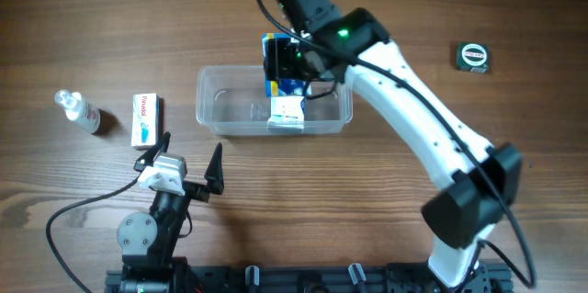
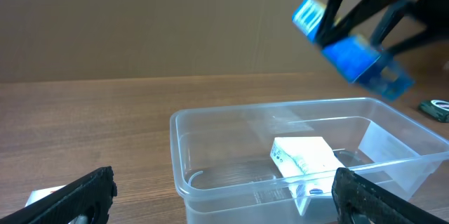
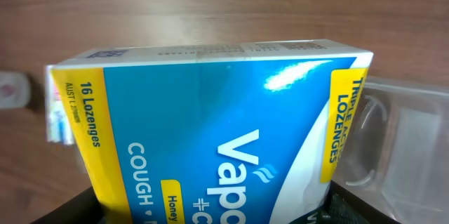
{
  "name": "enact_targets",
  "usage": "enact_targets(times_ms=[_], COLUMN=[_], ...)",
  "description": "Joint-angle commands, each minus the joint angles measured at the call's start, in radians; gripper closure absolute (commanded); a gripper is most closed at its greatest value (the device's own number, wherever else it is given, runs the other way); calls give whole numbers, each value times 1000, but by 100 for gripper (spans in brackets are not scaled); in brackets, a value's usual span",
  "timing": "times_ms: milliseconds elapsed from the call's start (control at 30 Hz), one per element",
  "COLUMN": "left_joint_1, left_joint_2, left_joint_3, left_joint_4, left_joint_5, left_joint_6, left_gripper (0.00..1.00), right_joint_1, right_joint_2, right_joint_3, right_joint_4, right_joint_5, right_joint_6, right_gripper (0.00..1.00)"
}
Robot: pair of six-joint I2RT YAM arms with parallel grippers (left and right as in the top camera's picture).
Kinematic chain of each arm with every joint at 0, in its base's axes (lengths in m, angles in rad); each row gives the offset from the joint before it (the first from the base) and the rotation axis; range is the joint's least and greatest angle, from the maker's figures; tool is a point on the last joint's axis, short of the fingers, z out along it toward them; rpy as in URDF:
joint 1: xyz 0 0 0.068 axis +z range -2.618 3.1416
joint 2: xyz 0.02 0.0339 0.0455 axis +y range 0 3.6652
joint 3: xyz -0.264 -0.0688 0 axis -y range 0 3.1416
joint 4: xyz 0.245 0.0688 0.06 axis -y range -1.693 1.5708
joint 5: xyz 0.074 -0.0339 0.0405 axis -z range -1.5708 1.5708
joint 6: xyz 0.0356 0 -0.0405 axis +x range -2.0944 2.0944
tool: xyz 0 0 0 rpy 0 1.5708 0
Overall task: Pack container
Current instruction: 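Carry the VapoDrops box into the container beside the white box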
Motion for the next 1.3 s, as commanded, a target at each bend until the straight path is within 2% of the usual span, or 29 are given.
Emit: enact_targets(times_ms=[0, 200, 333, 900, 1267], left_joint_1=[5, 5, 5, 5, 5], left_joint_2=[-6, -6, -6, -6, -6], left_joint_3=[-5, -5, -5, -5, -5], left_joint_4=[-3, -3, -3, -3, -3], left_joint_5=[-6, -6, -6, -6, -6], left_joint_6=[16, 16, 16, 16, 16], left_gripper=[0, 0, 0, 0, 0], right_joint_1=[15, 16, 16, 39, 47], right_joint_2=[86, 168, 175, 184, 184], right_joint_3=[11, 11, 11, -23, -23], right_joint_4=[10, 1, -27, -80, -73], right_joint_5=[27, 47, 91, 34, 65], right_joint_6=[49, 52, 52, 69, 91], right_gripper=[41, 41, 41, 40, 37])
